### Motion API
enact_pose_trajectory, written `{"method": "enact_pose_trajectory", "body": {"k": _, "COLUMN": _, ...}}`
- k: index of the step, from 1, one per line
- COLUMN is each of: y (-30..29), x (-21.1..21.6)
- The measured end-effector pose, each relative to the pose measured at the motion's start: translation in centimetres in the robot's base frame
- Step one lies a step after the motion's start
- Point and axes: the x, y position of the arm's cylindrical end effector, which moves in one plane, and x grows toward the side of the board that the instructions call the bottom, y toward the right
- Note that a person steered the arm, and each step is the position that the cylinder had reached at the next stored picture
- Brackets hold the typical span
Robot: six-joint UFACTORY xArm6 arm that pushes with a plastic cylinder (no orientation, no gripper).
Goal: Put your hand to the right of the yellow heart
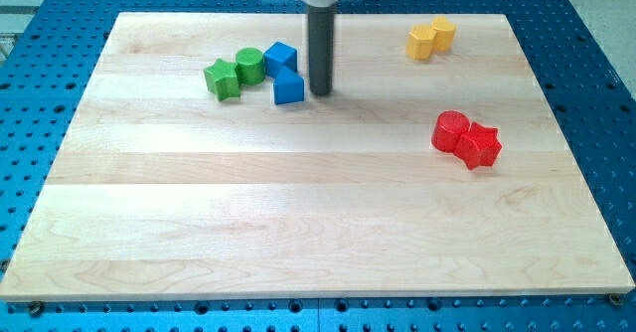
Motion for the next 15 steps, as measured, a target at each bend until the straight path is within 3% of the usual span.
{"method": "enact_pose_trajectory", "body": {"k": 1, "y": 5.8, "x": -0.3}}
{"method": "enact_pose_trajectory", "body": {"k": 3, "y": 14.4, "x": -6.5}}
{"method": "enact_pose_trajectory", "body": {"k": 5, "y": 23.9, "x": -7.9}}
{"method": "enact_pose_trajectory", "body": {"k": 6, "y": 24.2, "x": -11.7}}
{"method": "enact_pose_trajectory", "body": {"k": 8, "y": 21.1, "x": -11.4}}
{"method": "enact_pose_trajectory", "body": {"k": 15, "y": 20.6, "x": -10.6}}
